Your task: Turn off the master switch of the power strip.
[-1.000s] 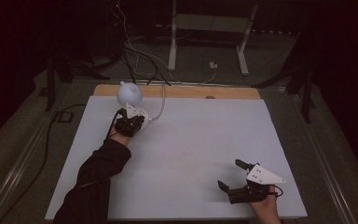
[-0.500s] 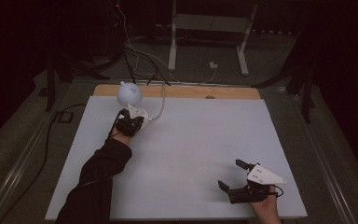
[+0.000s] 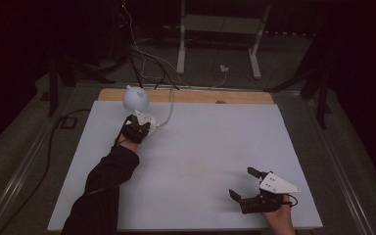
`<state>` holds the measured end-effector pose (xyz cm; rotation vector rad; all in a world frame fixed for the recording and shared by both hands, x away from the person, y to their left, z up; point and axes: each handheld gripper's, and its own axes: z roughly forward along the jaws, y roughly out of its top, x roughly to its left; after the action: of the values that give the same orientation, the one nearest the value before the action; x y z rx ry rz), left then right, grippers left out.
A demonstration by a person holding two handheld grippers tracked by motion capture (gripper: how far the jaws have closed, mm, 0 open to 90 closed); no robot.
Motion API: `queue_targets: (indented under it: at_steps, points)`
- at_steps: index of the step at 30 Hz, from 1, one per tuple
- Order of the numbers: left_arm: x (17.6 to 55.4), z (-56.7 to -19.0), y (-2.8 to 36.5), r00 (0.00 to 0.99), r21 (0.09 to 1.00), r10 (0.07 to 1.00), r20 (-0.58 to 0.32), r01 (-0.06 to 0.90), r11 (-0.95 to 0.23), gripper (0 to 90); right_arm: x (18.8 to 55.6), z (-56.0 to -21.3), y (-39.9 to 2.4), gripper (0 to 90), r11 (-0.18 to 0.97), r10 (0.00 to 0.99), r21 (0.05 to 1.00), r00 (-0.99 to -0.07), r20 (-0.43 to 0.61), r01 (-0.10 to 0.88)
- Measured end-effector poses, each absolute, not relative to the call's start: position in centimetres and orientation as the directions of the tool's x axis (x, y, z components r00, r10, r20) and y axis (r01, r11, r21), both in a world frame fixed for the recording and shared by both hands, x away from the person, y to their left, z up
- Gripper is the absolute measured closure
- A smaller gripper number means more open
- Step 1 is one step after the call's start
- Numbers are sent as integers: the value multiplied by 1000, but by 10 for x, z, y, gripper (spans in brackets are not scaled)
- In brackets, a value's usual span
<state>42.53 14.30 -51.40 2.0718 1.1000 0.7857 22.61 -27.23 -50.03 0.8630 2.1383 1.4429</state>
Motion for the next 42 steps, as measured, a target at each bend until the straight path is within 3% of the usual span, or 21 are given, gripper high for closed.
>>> queue_targets:
  at_steps: [10,20,31,34,42]
  points:
    - [426,-515,140,466,759,855,228,465,-456,900,226,-500,-271,0,274,690,926,-724,-1,260]
    - [429,-514,127,463,697,816,347,454,-555,900,225,-500,-271,0,273,689,926,-724,-1,259]
    - [432,-510,126,495,655,791,359,470,-591,900,225,-500,-271,0,274,686,926,-727,0,258]
    - [433,-508,130,508,664,801,317,484,-569,900,225,-500,-271,0,273,687,926,-727,1,260]
    - [427,-504,134,513,693,797,318,448,-565,900,226,-501,-270,0,275,689,924,-725,3,264]
